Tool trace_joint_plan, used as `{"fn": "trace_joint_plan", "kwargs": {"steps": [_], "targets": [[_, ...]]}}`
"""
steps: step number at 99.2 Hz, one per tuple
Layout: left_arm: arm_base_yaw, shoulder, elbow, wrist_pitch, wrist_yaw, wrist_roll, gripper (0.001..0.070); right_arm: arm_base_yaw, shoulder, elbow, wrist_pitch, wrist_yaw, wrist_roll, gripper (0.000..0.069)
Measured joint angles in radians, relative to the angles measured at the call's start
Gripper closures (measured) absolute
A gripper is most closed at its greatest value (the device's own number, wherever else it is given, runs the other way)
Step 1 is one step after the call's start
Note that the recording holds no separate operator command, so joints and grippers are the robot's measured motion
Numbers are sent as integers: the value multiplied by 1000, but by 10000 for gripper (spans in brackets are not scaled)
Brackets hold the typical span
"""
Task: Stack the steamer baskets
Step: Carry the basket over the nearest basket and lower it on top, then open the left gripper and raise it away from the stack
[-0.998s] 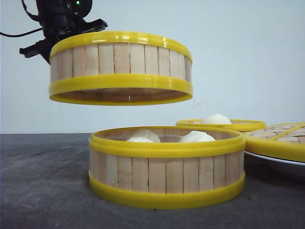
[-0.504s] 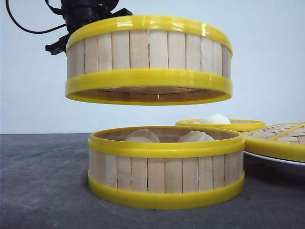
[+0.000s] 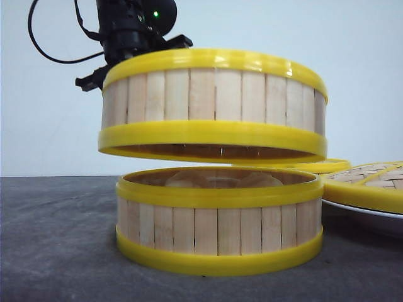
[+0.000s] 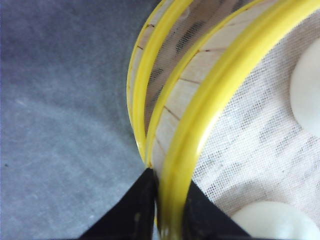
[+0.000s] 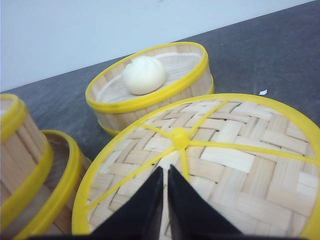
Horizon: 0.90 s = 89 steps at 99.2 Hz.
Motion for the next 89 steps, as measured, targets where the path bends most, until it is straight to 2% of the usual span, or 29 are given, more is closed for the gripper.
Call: {"fn": "trace_joint_plan", "kwargs": {"steps": [21,36,48,61,89], "targets": [[-15,3,0,61,-3,-4,678,0,0,0,0,-3,1,680],[-17,3,0,90,-51,-7,678,0,0,0,0,-3,1,680],[-16,3,0,98,-62,-7,678,0,0,0,0,-3,1,680],[-18,3,0,105,-102,-6,678,0,0,0,0,-2,1,680],[-16,19,0,74,-92,-5,680,0,0,0,0,-2,1,680]]}}
